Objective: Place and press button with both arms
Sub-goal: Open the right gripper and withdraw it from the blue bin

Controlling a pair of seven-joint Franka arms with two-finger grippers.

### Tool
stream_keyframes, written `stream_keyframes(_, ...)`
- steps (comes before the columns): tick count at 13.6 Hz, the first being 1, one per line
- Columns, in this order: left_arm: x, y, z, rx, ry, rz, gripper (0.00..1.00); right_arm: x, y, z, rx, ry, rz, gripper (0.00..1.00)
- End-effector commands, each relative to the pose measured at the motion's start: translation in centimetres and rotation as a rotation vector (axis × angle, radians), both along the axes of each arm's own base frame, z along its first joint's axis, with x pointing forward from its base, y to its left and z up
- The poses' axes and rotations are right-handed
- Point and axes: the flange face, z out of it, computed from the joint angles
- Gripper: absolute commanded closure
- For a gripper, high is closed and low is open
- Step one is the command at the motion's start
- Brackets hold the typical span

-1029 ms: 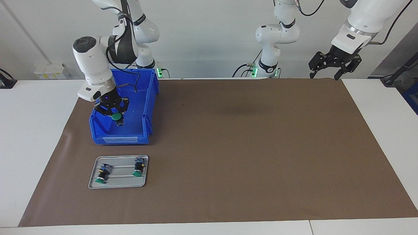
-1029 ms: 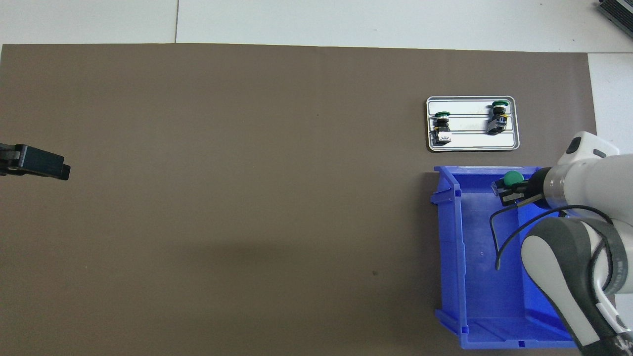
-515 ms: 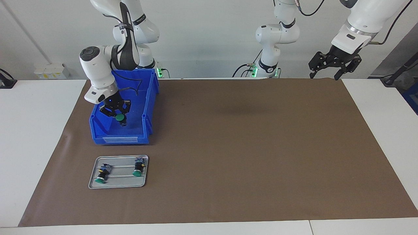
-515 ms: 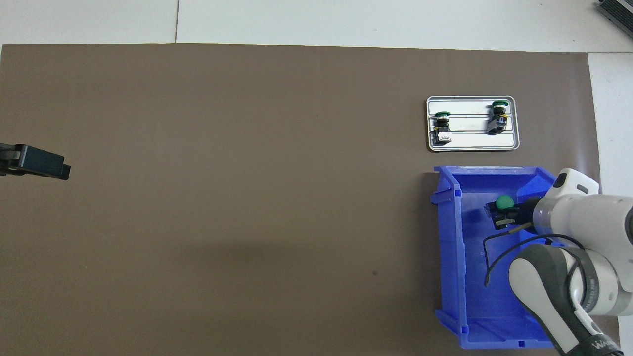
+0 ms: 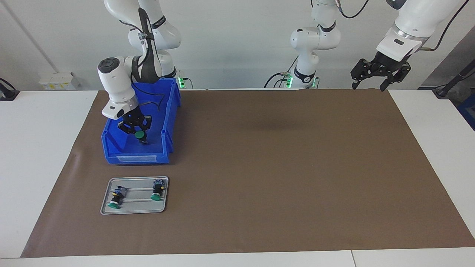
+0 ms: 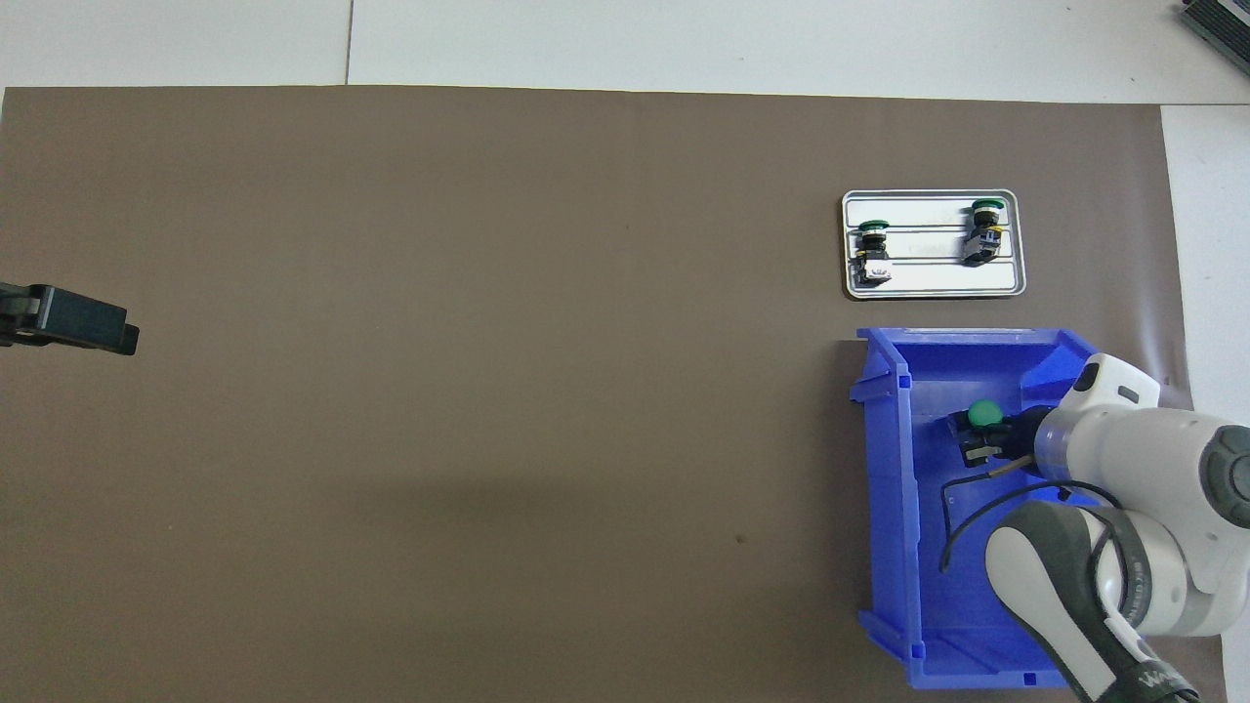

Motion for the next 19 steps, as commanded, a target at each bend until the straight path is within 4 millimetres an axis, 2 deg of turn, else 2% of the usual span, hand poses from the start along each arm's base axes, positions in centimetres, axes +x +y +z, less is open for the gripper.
stream_keyframes(1,-0.8,0.2,0.1,-0.008,0.008,-0.006,0.0,-0.2,-0.3,-0.3,0.018,-0.013,-0.005,0.39)
stream_keyframes(2,-0.8,0.2,0.1,-0.008,0.008,-0.006,0.0,-0.1,-0.4,-0.3,0.028,-0.014,-0.018,0.0)
stream_keyframes(4,-0.8,0.2,0.1,-0.008,0.008,-0.008,0.0,0.2,-0.3,0.2,0.033,-0.019,-0.022,0.0)
stream_keyframes(6,-0.8,0.2,0.1,-0.008,0.008,-0.008,0.0,1.0,-0.4,2.0,0.036,-0.027,-0.021,0.0)
stream_keyframes(15,-0.8,0.2,0.1,-0.008,0.008,-0.008,0.0,6.4,0.0,13.6,0.067,-0.015,-0.125,0.0)
stream_keyframes(19,-0.8,0.2,0.1,-0.008,0.008,-0.006,0.0,7.9,-0.2,18.5,0.066,-0.016,-0.228,0.0)
